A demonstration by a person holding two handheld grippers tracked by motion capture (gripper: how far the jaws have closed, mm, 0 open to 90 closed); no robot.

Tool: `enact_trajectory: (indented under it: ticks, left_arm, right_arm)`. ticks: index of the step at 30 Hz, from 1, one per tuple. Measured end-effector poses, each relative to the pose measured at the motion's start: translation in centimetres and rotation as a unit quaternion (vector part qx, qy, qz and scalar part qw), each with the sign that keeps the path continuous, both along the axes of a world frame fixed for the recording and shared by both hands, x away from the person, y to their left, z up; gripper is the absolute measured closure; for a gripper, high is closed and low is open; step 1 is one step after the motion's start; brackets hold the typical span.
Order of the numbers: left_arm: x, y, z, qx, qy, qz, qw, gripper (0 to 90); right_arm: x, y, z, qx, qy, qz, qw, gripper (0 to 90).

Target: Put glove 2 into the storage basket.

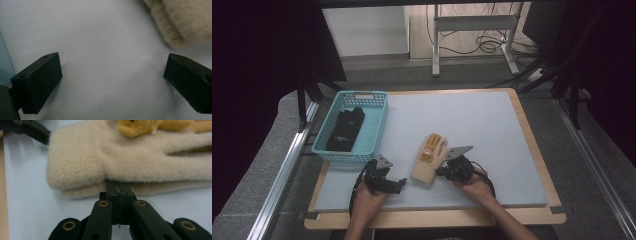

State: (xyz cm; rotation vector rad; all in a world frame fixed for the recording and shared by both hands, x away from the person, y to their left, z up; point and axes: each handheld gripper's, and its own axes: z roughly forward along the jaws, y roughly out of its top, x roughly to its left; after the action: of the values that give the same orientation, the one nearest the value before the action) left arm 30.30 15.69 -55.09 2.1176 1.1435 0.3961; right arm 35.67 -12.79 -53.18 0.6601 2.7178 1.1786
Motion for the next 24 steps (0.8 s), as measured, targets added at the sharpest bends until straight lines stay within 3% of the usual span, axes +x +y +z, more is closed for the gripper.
enact_trajectory:
  ticks: [12, 19, 24]
  left_arm:
    - [0.0, 0.0, 0.0, 0.0, 0.0, -0.001, 1.0, 1.8]
    - [0.0, 0.0, 0.0, 0.0, 0.0, -0.001, 1.0, 1.8]
    - [0.0, 0.0, 0.0, 0.0, 0.0, -0.001, 1.0, 1.8]
  right_arm:
    - [0.8, 3.0, -0.1, -0.008, -0.014, -0.001, 0.9999, 88.3]
    - [0.5, 1.7, 0.7, 0.003, -0.02, -0.007, 0.9998, 79.1]
    - [0.5, -0.2, 1.1, 0.004, -0.029, -0.025, 0.9993, 60.5]
